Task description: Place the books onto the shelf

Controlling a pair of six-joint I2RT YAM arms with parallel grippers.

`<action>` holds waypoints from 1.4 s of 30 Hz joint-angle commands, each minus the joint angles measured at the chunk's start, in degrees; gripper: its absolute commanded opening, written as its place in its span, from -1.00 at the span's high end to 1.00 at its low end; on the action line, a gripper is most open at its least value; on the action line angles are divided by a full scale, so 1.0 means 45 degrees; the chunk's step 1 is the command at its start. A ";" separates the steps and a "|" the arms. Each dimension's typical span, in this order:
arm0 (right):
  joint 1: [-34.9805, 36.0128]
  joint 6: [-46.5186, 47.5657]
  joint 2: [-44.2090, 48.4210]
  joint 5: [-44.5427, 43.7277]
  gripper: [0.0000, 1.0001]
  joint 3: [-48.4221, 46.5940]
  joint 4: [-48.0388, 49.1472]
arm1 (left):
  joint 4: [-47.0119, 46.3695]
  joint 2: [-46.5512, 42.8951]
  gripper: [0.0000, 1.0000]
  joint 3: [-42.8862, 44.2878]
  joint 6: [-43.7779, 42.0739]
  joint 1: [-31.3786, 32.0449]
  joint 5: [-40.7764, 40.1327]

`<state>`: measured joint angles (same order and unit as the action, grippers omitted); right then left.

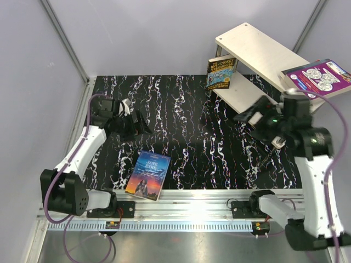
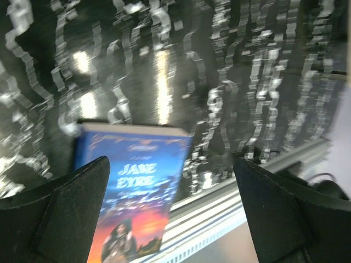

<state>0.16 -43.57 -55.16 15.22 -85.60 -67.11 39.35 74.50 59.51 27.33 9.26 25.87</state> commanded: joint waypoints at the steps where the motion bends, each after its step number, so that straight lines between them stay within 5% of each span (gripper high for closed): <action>1: 0.3783 -0.0609 -0.0962 -0.2344 -1.00 0.0427 0.0831 | 0.1000 0.0046 -0.97 -0.0137 -0.0664 -0.0084 -0.2013; 4: 0.7699 -0.1429 -0.2738 -0.3323 -0.99 0.1364 0.1688 | 0.0924 0.0358 -0.97 -0.0878 -0.0235 -0.0104 -0.2137; 6: 0.8632 -0.1879 -0.3639 -0.2880 -1.00 0.2397 0.3319 | 0.0514 0.0554 -0.97 -0.1579 0.0193 -0.0123 -0.2076; 11: 0.8733 -0.2642 -0.4360 -0.0768 -0.99 0.5756 0.7409 | 0.0200 0.0554 -0.98 -0.2616 0.0645 -0.0123 -0.3032; 23: 0.9416 -0.3813 -0.9283 0.2632 -1.00 0.6953 1.5396 | -0.1946 0.1003 -0.86 -0.5254 0.1445 0.0149 -0.1785; 34: 1.0295 -0.4340 -1.1845 0.2965 -1.00 0.5646 1.6457 | -0.2594 0.0808 -0.82 -0.5255 0.2364 0.1478 -0.1080; 42: 1.0471 -0.4048 -1.0595 0.2672 -0.99 0.4747 1.3334 | -0.2983 0.0984 -0.81 -0.5196 0.2363 0.1478 -0.0652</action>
<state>45.30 -61.69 -106.85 26.02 -59.92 -4.29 30.20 76.99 37.15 37.10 14.74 19.44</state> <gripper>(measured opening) 0.994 0.910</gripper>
